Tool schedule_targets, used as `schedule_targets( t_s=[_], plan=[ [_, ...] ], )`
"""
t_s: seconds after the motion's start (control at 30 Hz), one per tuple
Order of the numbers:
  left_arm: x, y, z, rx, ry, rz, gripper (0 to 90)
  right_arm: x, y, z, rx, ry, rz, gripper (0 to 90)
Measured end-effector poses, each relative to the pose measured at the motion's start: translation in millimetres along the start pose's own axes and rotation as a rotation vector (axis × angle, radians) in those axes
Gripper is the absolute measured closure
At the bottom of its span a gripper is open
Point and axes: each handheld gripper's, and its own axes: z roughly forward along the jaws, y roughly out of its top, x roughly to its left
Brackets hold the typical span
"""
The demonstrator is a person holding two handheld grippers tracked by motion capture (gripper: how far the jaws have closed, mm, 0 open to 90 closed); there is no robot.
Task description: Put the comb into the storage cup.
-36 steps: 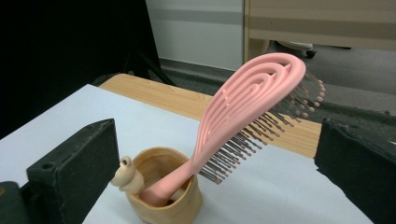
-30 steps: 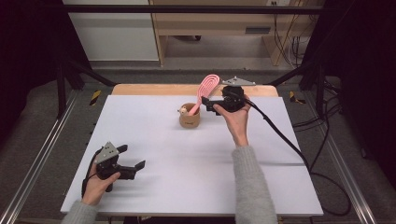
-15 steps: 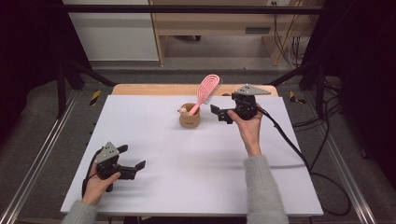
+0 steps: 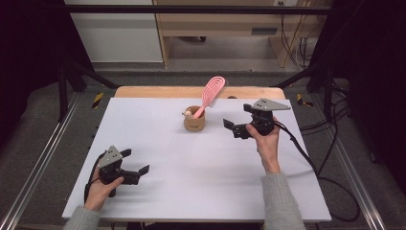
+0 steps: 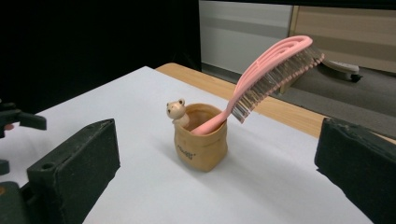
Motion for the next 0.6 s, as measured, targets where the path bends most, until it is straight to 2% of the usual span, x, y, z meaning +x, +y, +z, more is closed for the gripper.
schedule_targets(
  t_s=[0.2,0.6],
  plan=[
    [-0.1,-0.2,0.2,0.001,0.0,0.001,0.0,0.0,-15.1,-10.9,0.002,0.028,0.013,0.7],
    [-0.6,-0.3,0.3,0.001,0.001,0.003,0.0,3.5,-43.0,-30.8,0.016,0.045,-0.017,0.7]
  ],
)
